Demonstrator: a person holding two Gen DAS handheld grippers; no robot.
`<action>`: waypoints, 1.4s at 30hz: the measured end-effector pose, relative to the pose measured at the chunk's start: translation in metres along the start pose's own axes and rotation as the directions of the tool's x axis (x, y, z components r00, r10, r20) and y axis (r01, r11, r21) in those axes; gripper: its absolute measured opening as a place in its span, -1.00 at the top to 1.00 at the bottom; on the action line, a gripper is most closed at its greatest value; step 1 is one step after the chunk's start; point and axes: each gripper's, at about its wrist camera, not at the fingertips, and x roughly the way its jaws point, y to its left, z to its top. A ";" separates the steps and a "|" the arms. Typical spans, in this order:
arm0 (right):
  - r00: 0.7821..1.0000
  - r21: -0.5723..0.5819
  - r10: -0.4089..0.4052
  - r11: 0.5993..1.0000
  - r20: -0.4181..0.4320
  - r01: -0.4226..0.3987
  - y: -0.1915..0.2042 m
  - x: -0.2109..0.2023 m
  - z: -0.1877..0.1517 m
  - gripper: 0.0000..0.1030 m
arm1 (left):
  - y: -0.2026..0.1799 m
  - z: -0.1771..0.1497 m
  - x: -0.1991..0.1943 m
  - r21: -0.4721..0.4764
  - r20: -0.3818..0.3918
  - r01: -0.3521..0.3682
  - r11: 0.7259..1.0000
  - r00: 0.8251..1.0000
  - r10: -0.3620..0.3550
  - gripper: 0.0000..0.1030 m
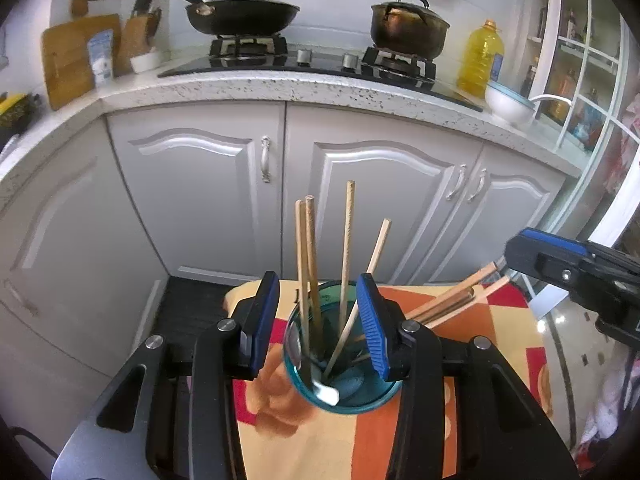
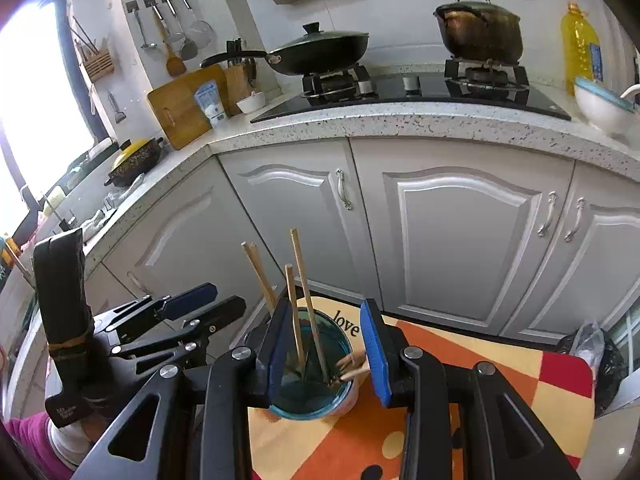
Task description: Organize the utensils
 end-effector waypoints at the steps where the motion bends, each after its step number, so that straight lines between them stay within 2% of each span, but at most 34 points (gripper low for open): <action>1: 1.000 -0.006 -0.008 1.000 0.006 0.008 0.002 -0.003 -0.002 0.34 | -0.001 -0.002 -0.004 0.002 0.009 -0.009 1.000 1.000 0.008 0.24; 6: 0.999 -0.007 -0.038 0.999 0.038 0.038 0.013 -0.021 -0.021 0.24 | -0.005 -0.013 -0.022 0.002 0.035 -0.061 0.998 0.997 0.061 0.24; 10: 0.994 -0.007 -0.095 0.995 0.060 0.096 0.021 -0.028 -0.040 0.23 | -0.010 -0.022 -0.034 0.003 0.040 -0.101 0.995 0.994 0.101 0.24; 14: 0.993 0.020 -0.106 0.994 0.058 0.105 0.024 -0.032 -0.057 0.23 | -0.016 -0.031 -0.044 0.026 0.042 -0.128 0.991 0.991 0.127 0.23; 23: 0.985 0.007 -0.155 0.988 0.074 0.155 0.036 -0.046 -0.071 0.21 | -0.014 -0.042 -0.066 0.000 0.071 -0.115 0.993 0.991 0.114 0.23; 34: 0.987 0.010 -0.146 0.989 0.069 0.146 0.044 -0.048 -0.079 0.18 | -0.016 -0.045 -0.081 0.013 0.110 -0.137 0.991 0.985 0.135 0.23; 42: 0.987 0.018 -0.149 0.989 0.060 0.148 0.043 -0.045 -0.080 0.17 | -0.016 -0.045 -0.079 0.003 0.102 -0.137 0.991 0.985 0.136 0.23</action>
